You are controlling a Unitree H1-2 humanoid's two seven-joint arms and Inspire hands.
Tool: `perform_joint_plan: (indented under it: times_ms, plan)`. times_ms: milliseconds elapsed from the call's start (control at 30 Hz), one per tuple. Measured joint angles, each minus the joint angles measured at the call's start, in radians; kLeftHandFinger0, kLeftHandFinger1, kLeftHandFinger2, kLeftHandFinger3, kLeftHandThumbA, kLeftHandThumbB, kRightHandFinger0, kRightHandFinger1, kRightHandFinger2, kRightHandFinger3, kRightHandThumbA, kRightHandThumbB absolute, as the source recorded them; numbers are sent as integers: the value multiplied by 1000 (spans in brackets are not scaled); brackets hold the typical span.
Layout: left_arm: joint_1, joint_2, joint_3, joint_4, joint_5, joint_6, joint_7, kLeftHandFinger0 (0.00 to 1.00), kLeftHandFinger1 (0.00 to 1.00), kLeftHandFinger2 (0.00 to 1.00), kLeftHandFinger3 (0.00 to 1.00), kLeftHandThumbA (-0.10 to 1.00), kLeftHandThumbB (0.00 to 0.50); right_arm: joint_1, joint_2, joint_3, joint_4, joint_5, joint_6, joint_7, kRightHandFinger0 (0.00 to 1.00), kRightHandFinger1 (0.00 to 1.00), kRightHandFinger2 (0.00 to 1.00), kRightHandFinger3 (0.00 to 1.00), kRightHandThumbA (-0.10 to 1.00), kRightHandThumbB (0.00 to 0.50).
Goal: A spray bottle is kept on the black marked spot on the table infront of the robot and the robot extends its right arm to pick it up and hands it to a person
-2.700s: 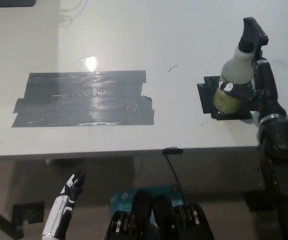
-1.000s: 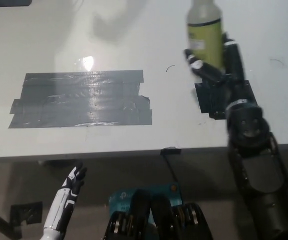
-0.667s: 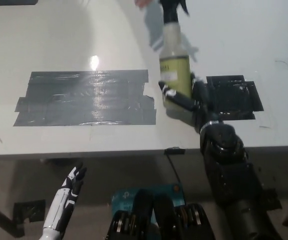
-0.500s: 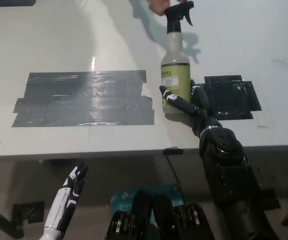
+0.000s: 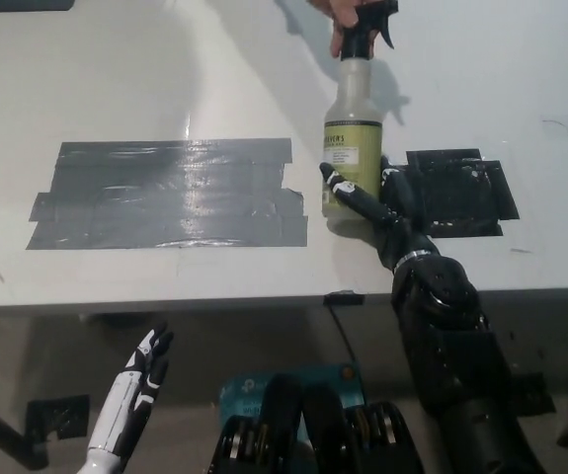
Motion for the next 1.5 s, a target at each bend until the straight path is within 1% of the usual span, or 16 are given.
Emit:
perform_joint_plan:
  times_ms: [33, 67, 100, 400, 533, 567, 767, 833, 1033, 1067, 1133, 1200, 1233, 1267, 1367, 1500]
  plan:
    - [0, 0, 0, -2, 0, 2, 0, 1000, 1000, 1000, 1000, 1000, 265, 2, 0, 0, -13, 6, 0, 6, 1000, 1000, 1000, 1000, 563, 440]
    - [0, 0, 0, -5, 0, 3, 0, 1000, 1000, 1000, 1000, 1000, 272, 10, -2, 4, -46, 14, 1, 19, 1000, 1000, 1000, 1000, 657, 489]
    - [0, 0, 0, -7, 0, 5, 0, 1000, 1000, 1000, 1000, 1000, 275, 18, -4, 9, -73, 20, 1, 32, 1000, 1000, 1000, 1000, 712, 498]
    - [-2, 0, -1, -12, 0, 25, -1, 1000, 1000, 1000, 1000, 1000, 274, 104, -125, 117, -340, 12, -3, 142, 1000, 1000, 1000, 1000, 896, 497]
    - [-4, 0, -1, -12, 0, 32, -1, 1000, 1000, 1000, 1000, 1000, 282, 157, -182, 142, -494, -14, -2, 154, 1000, 1000, 1000, 1000, 903, 500]
    - [-4, 0, -1, -12, 0, 33, -1, 1000, 1000, 1000, 1000, 1000, 283, 171, -197, 144, -537, -20, -1, 155, 1000, 1000, 1000, 1000, 933, 500]
    - [-4, -1, -1, -10, 0, 36, -1, 1000, 1000, 1000, 1000, 1000, 286, 261, -264, 142, -741, -29, 11, 162, 1000, 1000, 1000, 1000, 842, 500]
    - [-4, -1, -1, -10, 0, 36, -1, 1000, 1000, 1000, 1000, 1000, 281, 293, -281, 141, -811, -28, 16, 163, 1000, 1000, 1000, 1000, 881, 500]
    - [-8, 0, -1, -7, -1, 35, -1, 1000, 1000, 1000, 1000, 1000, 297, 482, -303, 146, -1034, -47, 14, 165, 1000, 1000, 1000, 1000, 863, 439]
    - [-9, 0, 0, -7, -1, 35, -1, 1000, 1000, 1000, 1000, 1000, 297, 533, -302, 153, -1064, -56, 1, 165, 1000, 1000, 1000, 1000, 784, 389]
    - [-10, 2, 1, -7, -1, 34, -1, 1000, 1000, 1000, 1000, 1000, 305, 582, -299, 162, -1067, -62, -10, 165, 1000, 1000, 1000, 1000, 867, 412]
    - [-10, 3, 0, -6, -1, 33, -1, 1000, 1000, 1000, 1000, 1000, 304, 652, -289, 174, -1017, -68, -34, 165, 1000, 1000, 1000, 1000, 876, 404]
    - [-9, 3, -1, -6, -1, 32, -1, 1000, 1000, 1000, 1000, 1000, 316, 672, -284, 178, -976, -71, -47, 165, 1000, 1000, 1000, 1000, 831, 372]
    - [-8, 3, -2, -6, -1, 31, -1, 1000, 1000, 1000, 1000, 1000, 319, 690, -277, 182, -937, -74, -56, 164, 1000, 1000, 1000, 1000, 851, 386]
    - [4, 2, -4, -6, -1, 28, -1, 1000, 1000, 1000, 1000, 1000, 337, 721, -261, 190, -830, -82, -85, 163, 1000, 1000, 1000, 1000, 853, 370]
    - [31, 1, -6, -1, -3, 19, -1, 1000, 1000, 1000, 1000, 1000, 329, 733, -244, 204, -694, -102, -119, 161, 1000, 1000, 1000, 1000, 869, 394]
